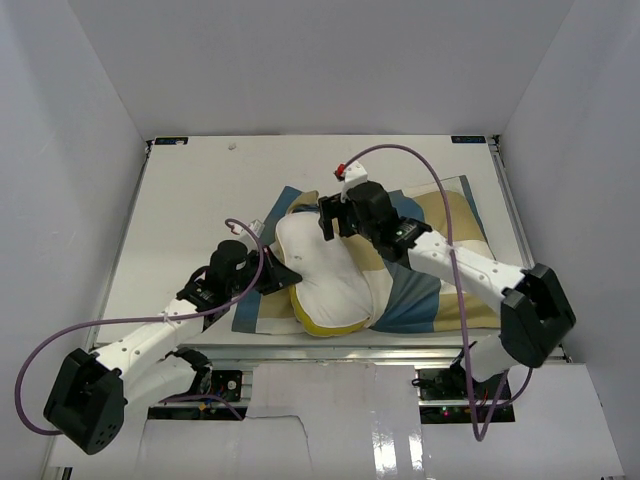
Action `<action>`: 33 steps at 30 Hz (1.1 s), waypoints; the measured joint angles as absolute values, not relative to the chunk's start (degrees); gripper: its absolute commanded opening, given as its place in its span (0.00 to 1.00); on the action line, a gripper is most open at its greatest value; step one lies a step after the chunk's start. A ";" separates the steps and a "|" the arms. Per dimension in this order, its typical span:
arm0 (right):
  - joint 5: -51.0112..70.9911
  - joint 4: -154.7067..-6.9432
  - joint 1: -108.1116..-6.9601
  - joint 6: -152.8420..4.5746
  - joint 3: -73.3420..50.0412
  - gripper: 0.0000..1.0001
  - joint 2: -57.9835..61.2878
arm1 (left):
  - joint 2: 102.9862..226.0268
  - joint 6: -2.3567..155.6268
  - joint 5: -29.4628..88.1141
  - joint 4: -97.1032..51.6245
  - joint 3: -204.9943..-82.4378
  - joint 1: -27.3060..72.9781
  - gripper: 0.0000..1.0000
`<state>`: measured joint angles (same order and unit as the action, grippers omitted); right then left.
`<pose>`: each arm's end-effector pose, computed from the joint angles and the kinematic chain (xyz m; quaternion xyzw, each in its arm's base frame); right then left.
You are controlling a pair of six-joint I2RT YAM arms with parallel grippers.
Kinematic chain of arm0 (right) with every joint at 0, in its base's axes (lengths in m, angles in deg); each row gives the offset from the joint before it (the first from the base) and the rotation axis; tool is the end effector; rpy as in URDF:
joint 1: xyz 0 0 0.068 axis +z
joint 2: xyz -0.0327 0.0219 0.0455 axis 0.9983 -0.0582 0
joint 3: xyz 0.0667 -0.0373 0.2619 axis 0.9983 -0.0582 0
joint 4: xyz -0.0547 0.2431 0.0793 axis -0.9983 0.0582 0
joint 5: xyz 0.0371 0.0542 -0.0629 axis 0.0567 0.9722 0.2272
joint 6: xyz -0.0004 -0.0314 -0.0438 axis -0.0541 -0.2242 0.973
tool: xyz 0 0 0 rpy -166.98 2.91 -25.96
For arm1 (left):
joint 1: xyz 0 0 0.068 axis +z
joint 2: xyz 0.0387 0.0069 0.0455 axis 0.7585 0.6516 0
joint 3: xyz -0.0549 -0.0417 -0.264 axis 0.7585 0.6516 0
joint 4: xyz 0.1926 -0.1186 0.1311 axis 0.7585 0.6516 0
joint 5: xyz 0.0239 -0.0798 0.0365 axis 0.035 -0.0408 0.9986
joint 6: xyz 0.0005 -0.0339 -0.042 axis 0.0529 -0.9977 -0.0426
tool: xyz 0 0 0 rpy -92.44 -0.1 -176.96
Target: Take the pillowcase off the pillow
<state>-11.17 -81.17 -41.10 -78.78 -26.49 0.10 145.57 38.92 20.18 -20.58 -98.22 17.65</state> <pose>0.2415 0.2346 0.2991 -0.1787 0.8068 0.1790 0.5340 0.1733 -0.1195 0.2102 -0.0560 0.8569 -0.4213 0.2917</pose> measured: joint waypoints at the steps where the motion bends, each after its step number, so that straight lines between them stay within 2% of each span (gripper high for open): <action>1: -10.67 -80.82 -41.69 -78.11 -24.50 0.85 -2.63 | 145.44 38.96 20.31 -20.60 -98.22 17.61 0.00; 4: -9.66 -79.62 -42.65 -76.31 -18.99 0.80 -10.48 | 145.46 39.11 20.68 -20.60 -98.20 17.54 0.00; 9: -14.60 -75.40 -42.85 -75.74 -11.65 0.72 -20.97 | 145.44 39.20 20.68 -20.56 -98.18 17.44 0.00; 10: -14.82 -74.39 -43.00 -75.74 -9.86 0.66 -22.87 | 145.33 39.35 20.83 -20.25 -98.25 17.41 0.00; 11: -14.69 -73.67 -43.31 -75.70 -8.02 0.58 -24.60 | 145.15 39.66 21.42 -19.29 -98.51 17.33 0.00; 12: -14.34 -73.02 -43.90 -75.68 -5.99 0.45 -26.54 | 144.87 40.01 22.28 -18.00 -98.97 17.33 0.00; 13: -13.90 -72.38 -44.49 -75.68 -4.02 0.09 -28.16 | 144.54 40.58 23.15 -16.21 -99.84 17.30 0.00; 27: -8.96 -61.02 -62.83 -80.03 20.59 0.08 -43.48 | 128.78 41.76 39.91 -0.45 -108.04 17.24 0.00; 31: -4.39 -56.67 -64.99 -81.84 28.04 0.09 -46.39 | 125.50 40.95 43.83 1.45 -108.15 17.11 0.00; 32: -2.36 -56.10 -64.95 -81.82 29.01 0.14 -46.65 | 125.61 40.88 44.46 1.69 -108.12 17.11 0.00; 33: -0.11 -56.08 -64.86 -81.60 29.25 0.33 -46.65 | 126.01 40.86 44.85 1.76 -108.12 17.11 0.00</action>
